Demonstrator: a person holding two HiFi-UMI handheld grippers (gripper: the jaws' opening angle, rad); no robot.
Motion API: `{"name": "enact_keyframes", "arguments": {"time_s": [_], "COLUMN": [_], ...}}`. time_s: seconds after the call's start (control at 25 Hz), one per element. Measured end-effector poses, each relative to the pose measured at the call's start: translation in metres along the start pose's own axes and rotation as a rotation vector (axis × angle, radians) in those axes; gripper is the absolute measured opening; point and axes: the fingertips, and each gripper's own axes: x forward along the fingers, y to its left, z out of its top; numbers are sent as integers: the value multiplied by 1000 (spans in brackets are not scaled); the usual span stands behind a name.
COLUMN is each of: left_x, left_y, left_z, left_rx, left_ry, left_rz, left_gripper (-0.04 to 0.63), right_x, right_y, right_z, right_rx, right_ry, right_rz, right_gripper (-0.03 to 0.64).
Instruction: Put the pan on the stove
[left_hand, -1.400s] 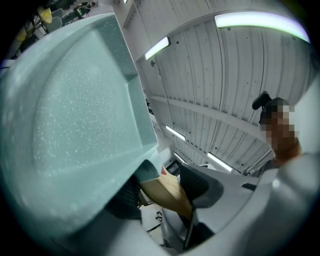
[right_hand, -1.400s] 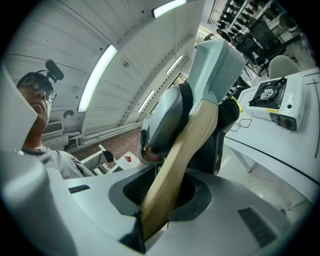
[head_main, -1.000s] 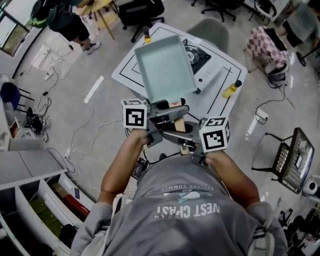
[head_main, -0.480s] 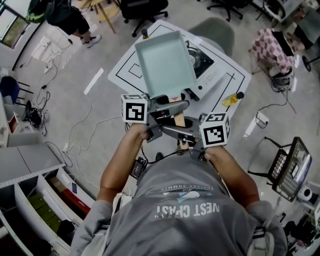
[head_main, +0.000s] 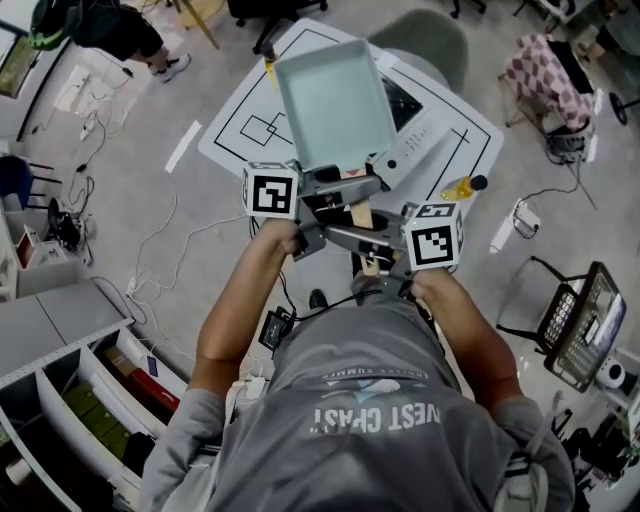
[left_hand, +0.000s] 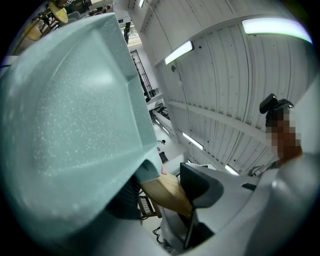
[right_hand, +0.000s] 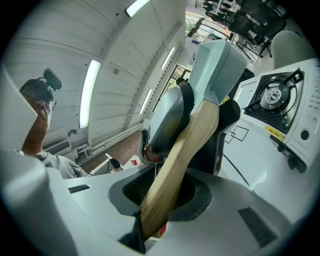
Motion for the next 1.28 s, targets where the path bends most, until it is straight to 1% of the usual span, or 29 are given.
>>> {"name": "enact_keyframes", "arguments": {"time_s": [0.08, 0.24, 0.44, 0.68, 0.88, 1.08, 1.28], "left_x": [3, 22, 38, 45, 52, 57, 61], "left_y": [5, 27, 56, 83, 100, 119, 139], "left_z": [-2, 7, 4, -1, -4, -14, -21], "left_rx": [-20, -11, -86, -122, -156, -212, -239], "left_ry": [13, 40, 69, 95, 112, 130, 146], "left_rz": [-4, 3, 9, 19, 11, 25, 32], "left_gripper": [221, 221, 221, 222, 222, 222, 222], "right_x": [-2, -14, -23, -25, -26, -30, -32], "right_y": [-4, -27, -54, -77, -90, -107, -126], "right_z": [1, 15, 26, 28, 35, 32, 29], "right_rx": [9, 31, 66, 111, 98, 132, 171], "right_ry": [-11, -34, -61, -81, -97, -110, -117], "right_rz": [0, 4, 1, 4, 23, 29, 25], "right_gripper": [84, 84, 86, 86, 86, 87, 91]}}
